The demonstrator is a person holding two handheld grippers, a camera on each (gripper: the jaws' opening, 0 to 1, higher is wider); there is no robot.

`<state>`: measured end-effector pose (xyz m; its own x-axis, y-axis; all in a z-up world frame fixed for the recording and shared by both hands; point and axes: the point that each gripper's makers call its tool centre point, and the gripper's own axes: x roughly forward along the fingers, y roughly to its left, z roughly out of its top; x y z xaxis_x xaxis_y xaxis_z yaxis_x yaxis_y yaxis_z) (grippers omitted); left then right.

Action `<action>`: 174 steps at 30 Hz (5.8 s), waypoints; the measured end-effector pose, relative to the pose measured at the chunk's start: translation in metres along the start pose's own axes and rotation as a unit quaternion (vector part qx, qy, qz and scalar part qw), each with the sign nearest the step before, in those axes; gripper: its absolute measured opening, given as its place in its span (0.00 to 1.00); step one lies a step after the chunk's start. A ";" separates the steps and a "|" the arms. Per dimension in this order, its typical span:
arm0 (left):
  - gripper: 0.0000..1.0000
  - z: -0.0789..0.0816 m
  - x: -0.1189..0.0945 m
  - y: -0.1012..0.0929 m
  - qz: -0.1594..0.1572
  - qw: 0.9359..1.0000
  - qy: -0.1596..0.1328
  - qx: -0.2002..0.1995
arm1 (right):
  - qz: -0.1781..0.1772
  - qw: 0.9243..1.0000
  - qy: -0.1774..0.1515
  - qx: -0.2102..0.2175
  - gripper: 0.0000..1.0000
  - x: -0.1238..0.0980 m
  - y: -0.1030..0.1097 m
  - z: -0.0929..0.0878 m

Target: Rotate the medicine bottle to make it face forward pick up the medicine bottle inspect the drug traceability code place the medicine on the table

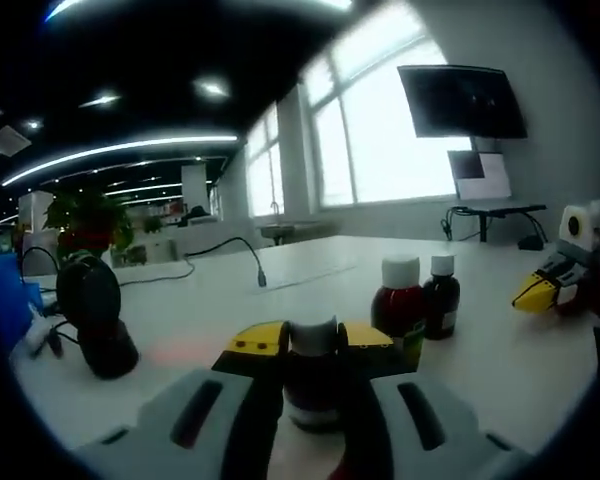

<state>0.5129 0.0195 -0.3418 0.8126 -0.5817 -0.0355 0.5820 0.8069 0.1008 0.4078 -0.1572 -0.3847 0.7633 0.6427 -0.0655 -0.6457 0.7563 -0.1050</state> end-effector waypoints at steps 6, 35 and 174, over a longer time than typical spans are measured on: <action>0.12 -0.002 -0.001 0.000 -0.031 0.999 0.000 -0.020 | 0.000 1.000 0.001 0.000 0.00 0.000 -0.001 0.000; 0.28 0.006 -0.004 0.000 0.030 0.999 -0.014 0.019 | 0.000 1.000 -0.001 -0.001 0.00 0.001 -0.004 0.000; 0.13 0.000 -0.009 0.005 0.147 0.989 -0.009 0.013 | 0.002 1.000 -0.002 -0.009 0.00 0.000 -0.003 0.000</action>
<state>0.5087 0.0292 -0.3406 0.9461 -0.3234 0.0172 0.3186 0.9389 0.1299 0.4095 -0.1592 -0.3842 0.7601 0.6469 -0.0620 -0.6490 0.7508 -0.1231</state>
